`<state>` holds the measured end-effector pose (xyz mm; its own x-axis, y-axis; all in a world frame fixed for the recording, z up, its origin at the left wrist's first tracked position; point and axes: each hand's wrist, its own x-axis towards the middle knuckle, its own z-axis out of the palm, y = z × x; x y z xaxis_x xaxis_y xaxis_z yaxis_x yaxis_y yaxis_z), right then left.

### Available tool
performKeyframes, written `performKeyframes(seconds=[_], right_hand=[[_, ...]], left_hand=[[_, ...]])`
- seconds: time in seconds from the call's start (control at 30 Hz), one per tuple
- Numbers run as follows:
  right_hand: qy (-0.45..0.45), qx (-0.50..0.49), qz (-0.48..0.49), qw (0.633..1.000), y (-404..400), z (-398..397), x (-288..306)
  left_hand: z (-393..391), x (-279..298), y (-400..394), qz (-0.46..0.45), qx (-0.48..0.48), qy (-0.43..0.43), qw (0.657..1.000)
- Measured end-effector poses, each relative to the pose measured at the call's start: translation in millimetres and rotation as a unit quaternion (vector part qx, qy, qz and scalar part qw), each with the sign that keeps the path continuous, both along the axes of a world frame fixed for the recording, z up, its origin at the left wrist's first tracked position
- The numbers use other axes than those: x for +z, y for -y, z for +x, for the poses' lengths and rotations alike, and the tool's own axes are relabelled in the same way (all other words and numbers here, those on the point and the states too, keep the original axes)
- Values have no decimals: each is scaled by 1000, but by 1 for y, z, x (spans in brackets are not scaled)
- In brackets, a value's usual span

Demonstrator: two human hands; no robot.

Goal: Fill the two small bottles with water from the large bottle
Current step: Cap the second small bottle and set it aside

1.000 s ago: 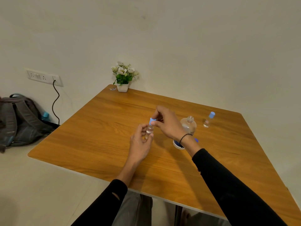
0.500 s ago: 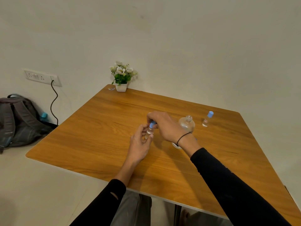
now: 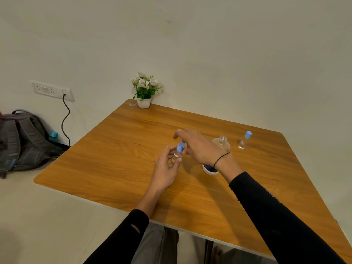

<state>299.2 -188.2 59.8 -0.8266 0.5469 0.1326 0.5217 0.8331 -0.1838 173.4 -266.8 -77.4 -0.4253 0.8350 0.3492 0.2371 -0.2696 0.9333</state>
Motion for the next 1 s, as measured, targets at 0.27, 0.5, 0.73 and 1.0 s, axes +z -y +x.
performKeyframes(seconds=[0.27,0.5,0.73,1.0], right_hand=[[18,-29,11,999,-2,0,0],[62,-42,126,989,-1,-5,-5],[52,12,77,996,1,-4,-2],[26,-18,63,998,0,-7,-5]], left_hand=[[0,1,2,-1,-4,1,1000],[-1,-5,0,1,-6,-26,1000],[-2,-6,-3,-4,2,-22,1000],[-3,0,0,36,5,-22,999]])
